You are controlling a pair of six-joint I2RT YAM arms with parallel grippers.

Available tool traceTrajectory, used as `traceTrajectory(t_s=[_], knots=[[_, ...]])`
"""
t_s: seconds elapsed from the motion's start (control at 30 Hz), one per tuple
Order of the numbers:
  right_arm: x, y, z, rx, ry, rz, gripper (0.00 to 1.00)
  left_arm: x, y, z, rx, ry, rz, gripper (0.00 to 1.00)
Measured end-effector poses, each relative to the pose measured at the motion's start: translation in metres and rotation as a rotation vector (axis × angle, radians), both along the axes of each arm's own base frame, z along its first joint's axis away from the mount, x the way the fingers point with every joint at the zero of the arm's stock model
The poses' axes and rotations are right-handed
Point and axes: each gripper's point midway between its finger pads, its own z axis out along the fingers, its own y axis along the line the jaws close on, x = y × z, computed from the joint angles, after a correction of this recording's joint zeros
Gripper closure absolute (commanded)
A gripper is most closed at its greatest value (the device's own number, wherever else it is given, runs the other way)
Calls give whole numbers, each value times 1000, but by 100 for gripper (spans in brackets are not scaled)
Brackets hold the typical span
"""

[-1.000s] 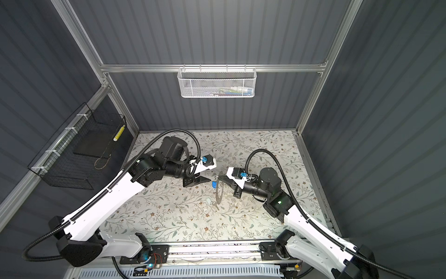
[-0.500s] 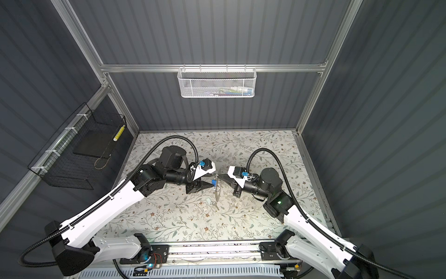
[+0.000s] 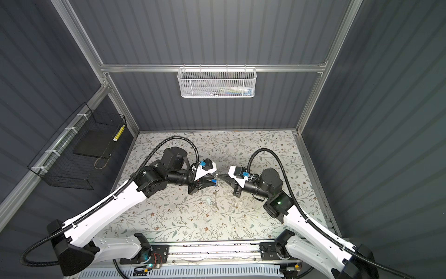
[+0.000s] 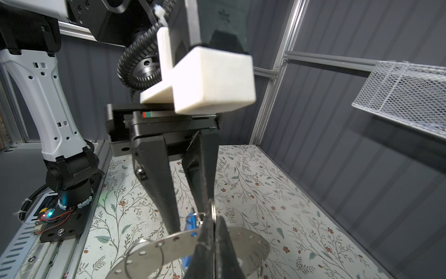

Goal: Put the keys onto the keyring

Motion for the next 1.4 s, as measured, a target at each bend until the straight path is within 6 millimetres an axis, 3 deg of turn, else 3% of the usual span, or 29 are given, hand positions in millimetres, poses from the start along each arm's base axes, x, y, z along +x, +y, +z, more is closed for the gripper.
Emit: traceTrajectory(t_s=[0.37,1.4], knots=[[1,-1,2,12,8,-4,100,-2,-4,6,-31,-5,-24,100],[4,-2,0,66,44,-5,100,-5,-26,1,-34,53,-149,100]])
